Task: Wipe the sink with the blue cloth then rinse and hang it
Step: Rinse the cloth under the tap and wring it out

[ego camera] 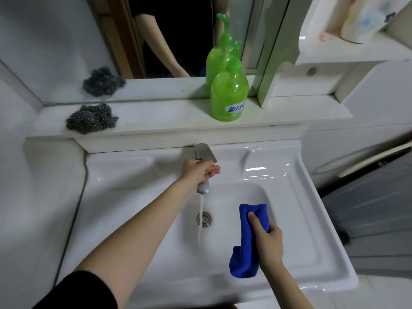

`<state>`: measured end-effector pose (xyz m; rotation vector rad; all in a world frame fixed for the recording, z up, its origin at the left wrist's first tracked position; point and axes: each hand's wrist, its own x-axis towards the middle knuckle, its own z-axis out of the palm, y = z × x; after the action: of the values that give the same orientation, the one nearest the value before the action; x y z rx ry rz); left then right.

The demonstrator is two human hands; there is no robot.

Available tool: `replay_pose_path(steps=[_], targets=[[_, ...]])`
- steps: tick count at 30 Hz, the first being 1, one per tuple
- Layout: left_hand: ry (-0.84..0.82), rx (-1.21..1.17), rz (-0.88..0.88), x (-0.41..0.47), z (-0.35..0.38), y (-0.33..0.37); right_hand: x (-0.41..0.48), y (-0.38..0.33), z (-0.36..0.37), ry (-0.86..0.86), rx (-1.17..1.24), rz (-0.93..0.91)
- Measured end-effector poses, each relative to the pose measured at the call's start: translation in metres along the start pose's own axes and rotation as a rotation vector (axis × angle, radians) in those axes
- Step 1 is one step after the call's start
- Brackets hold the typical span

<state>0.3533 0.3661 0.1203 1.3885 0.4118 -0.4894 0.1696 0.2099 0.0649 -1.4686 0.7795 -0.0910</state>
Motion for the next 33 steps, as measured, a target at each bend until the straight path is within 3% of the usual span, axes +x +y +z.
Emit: replay_pose_path(steps=[6, 12, 18, 22, 26, 33], targets=[[-0.111, 0.125, 0.034, 0.002, -0.024, -0.005, -0.003, 0.004, 0.021, 0.03, -0.037, 0.017], [-0.023, 0.195, 0.171, -0.002, -0.081, -0.039, 0.005, 0.018, 0.053, 0.012, -0.011, 0.066], [0.105, 0.162, 0.033, 0.001, -0.12, -0.106, 0.027, 0.048, 0.102, -0.073, 0.038, 0.074], [0.089, 0.18, -0.049, 0.016, -0.123, -0.149, 0.047, 0.069, 0.134, -0.173, 0.069, 0.12], [-0.009, 0.128, -0.123, 0.045, -0.116, -0.176, 0.066, 0.088, 0.158, -0.178, 0.064, 0.176], [-0.277, -0.09, -0.191, 0.061, -0.105, -0.198, 0.072, 0.106, 0.162, -0.301, 0.068, 0.051]])
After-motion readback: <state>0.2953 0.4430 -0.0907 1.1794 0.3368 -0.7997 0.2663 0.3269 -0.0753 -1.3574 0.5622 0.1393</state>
